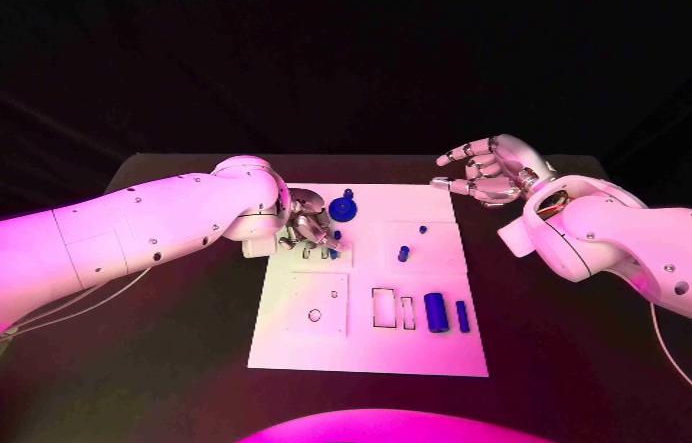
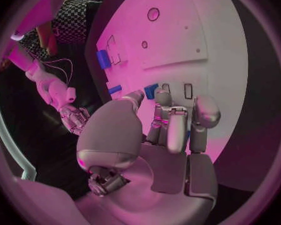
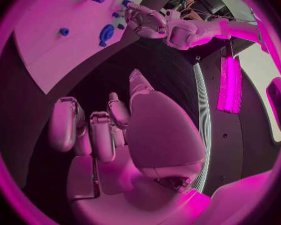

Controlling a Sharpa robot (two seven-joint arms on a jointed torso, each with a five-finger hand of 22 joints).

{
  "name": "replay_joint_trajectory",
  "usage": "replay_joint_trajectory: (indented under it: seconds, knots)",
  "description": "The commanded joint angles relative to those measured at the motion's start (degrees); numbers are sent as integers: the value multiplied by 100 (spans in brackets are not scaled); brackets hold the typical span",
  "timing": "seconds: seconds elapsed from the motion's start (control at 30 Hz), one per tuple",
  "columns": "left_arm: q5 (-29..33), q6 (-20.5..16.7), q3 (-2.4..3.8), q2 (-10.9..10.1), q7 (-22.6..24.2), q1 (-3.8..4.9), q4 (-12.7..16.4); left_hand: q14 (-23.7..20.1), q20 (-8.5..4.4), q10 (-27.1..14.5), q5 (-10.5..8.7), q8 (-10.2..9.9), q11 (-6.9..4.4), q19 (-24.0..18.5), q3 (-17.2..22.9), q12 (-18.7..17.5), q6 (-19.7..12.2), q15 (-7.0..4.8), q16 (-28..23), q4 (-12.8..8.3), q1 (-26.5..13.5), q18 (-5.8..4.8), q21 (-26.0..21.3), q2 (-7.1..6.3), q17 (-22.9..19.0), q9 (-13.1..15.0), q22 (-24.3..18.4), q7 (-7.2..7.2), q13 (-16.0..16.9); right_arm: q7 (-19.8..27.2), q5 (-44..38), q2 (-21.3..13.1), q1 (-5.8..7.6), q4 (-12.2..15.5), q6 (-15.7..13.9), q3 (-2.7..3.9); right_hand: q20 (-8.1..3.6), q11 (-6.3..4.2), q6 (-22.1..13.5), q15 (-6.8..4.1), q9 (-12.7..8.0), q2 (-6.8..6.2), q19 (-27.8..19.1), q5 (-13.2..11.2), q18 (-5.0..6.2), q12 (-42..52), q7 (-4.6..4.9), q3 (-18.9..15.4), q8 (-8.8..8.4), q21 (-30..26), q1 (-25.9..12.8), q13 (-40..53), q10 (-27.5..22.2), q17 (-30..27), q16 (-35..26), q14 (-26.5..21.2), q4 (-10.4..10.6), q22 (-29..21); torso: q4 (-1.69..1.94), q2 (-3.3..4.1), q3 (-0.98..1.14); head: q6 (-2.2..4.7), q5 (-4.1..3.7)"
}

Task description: Assemble the parts on the task board

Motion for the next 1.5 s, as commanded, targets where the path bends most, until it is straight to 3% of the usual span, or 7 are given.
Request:
replay_joint_trajectory:
  seconds: [0.03, 0.27, 0.63, 0.83, 0.97, 1.17, 1.5]
  knots:
    - [159, -102, 0, 12, 18, 6, 15, 96, -18, 54, 30, 46, -14, 28, 118, 51, 10, -41, 16, -1, 136, -33, 26, 42, 287, 54, 17, -55, 42, -7, -64, 5, -5, -2, 72, 0, -24, 3, 32, -12, -5, 74, -32, 42, 118, -5, -4, 10, 43, -17, -11, 6, -24, 739, -23, 397, 6, 511, 1, 2, 0, 0, -4]
    - [401, -236, 0, 5, 38, 5, 21, 102, -46, 114, 29, 175, -54, 13, 1084, 67, -101, -79, 1, -37, 841, -39, 74, 2, 303, 356, 82, -92, 145, -27, -71, 9, -11, -12, 66, -2, -36, -11, 53, -25, -10, 86, -33, 185, 121, -6, -17, 25, 73, -42, 17, -6, -31, 737, -29, 397, 1, 503, 0, 1, 4, -12, -5]
    - [612, -214, 1, -57, 36, 4, 56, 113, -53, 189, 28, 320, -48, 0, 2336, 74, -179, -75, -5, -164, 984, -41, 113, -438, 333, 713, 129, -77, 223, -46, -73, 16, -26, -36, 80, -9, -39, -13, 55, -28, -13, 85, -33, 227, 121, -7, -19, 28, 78, -50, 21, -9, -34, 732, -33, 396, 1, 501, 4, -2, 4, -14, 9]
    - [661, -225, 1, -157, 19, 4, 135, 202, -94, 370, 78, 351, -71, 58, 3373, 132, -65, -105, 75, -653, 656, -54, 202, -899, 488, 911, 235, -81, 356, -44, -73, 17, -31, -43, 78, -11, -41, -14, 55, -29, -15, 87, -36, 254, 123, -13, -20, 31, 82, -59, 23, -17, -40, 728, -35, 396, 1, 497, 13, -2, 9, 0, 41]
    - [614, -307, 1, -251, 14, 4, 222, 283, -126, 541, 189, 352, -109, 182, 3660, 220, 56, -142, 160, -910, 427, -83, 298, -1013, 636, 984, 389, -117, 486, -40, -73, 21, -34, -46, 75, -12, -41, -14, 55, -29, -15, 87, -36, 254, 123, -13, -20, 31, 82, -59, 23, -17, -40, 728, -35, 396, 1, 497, 7, -5, 8, -12, 64]
    - [305, -602, 1, -399, 33, 2, 400, 485, -197, 819, 693, 320, -181, 417, 3878, 354, 282, -209, 445, -1237, 96, -140, 459, -1168, 1146, 1060, 664, -186, 693, -39, -73, 12, -38, -46, 66, -14, -41, -15, 55, -29, -16, 87, -33, 268, 122, -12, -20, 32, 83, -55, 24, -15, -40, 728, -36, 395, 1, 500, 7, 4, 2, -28, 78]
    - [-161, -1021, -17, -505, 36, -25, 589, 514, -246, 988, 1012, 288, -227, 560, 3969, 446, 420, -255, 484, -1400, -79, -177, 552, -1233, 1224, 1103, 833, -233, 846, -37, -73, 2, -40, -42, 57, -16, -42, -16, 56, -30, -17, 88, -33, 284, 122, -16, -21, 34, 86, -58, 25, -21, -44, 725, -38, 395, 2, 499, 10, -1, 0, -49, 93]
